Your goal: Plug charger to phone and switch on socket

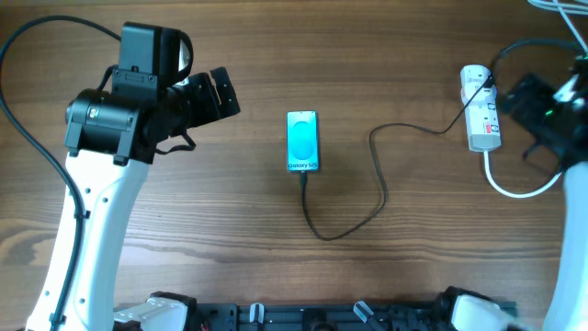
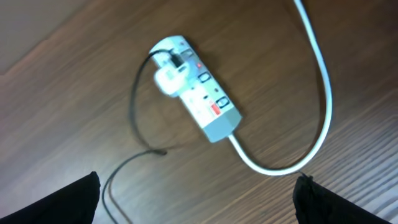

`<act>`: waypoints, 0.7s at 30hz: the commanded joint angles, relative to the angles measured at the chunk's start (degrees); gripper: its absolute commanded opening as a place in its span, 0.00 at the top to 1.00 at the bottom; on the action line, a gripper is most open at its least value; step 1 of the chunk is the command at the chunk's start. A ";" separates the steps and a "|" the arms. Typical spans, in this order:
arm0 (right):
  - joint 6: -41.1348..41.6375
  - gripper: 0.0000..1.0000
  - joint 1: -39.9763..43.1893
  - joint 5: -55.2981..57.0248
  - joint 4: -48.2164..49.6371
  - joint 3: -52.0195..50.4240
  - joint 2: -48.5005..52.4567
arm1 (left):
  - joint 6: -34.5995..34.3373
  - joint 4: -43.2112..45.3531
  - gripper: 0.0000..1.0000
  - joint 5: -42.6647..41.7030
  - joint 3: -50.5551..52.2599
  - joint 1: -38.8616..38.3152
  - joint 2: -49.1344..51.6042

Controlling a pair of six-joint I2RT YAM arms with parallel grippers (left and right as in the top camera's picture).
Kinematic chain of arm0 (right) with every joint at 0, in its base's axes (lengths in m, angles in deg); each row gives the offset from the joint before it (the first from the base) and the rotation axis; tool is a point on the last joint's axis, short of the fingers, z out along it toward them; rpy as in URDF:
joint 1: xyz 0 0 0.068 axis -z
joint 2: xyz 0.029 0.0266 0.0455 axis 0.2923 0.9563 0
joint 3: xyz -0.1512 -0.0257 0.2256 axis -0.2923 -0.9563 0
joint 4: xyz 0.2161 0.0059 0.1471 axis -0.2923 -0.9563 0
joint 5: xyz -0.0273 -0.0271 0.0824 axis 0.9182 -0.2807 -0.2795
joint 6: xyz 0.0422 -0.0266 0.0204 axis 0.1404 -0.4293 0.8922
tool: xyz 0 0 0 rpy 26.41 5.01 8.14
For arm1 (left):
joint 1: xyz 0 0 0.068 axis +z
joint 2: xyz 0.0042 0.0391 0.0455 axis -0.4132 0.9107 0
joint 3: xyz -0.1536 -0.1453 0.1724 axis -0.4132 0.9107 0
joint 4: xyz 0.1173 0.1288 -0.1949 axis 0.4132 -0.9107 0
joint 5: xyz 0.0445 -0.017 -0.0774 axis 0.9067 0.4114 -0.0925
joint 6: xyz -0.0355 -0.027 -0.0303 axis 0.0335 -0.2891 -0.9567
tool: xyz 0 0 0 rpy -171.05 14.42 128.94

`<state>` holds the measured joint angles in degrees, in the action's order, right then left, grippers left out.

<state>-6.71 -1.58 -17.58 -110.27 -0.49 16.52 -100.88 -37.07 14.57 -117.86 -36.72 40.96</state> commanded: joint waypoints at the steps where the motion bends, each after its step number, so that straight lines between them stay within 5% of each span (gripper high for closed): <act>1: 1.01 0.00 -8.61 9.94 1.99 -6.60 -8.68 | -0.94 0.02 0.00 0.74 -0.26 0.11 -0.28; 9: -0.87 0.00 -27.78 8.76 15.04 -25.51 -27.23 | -0.94 0.02 0.00 0.74 -0.26 0.11 -0.28; 21: -0.68 0.00 -29.07 8.35 12.13 -26.84 -29.57 | -0.94 0.02 0.00 0.74 -0.26 0.11 -0.28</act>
<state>-6.82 -30.36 -9.80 -95.74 -26.98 -13.68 -100.88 -37.04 14.74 -117.86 -36.72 40.96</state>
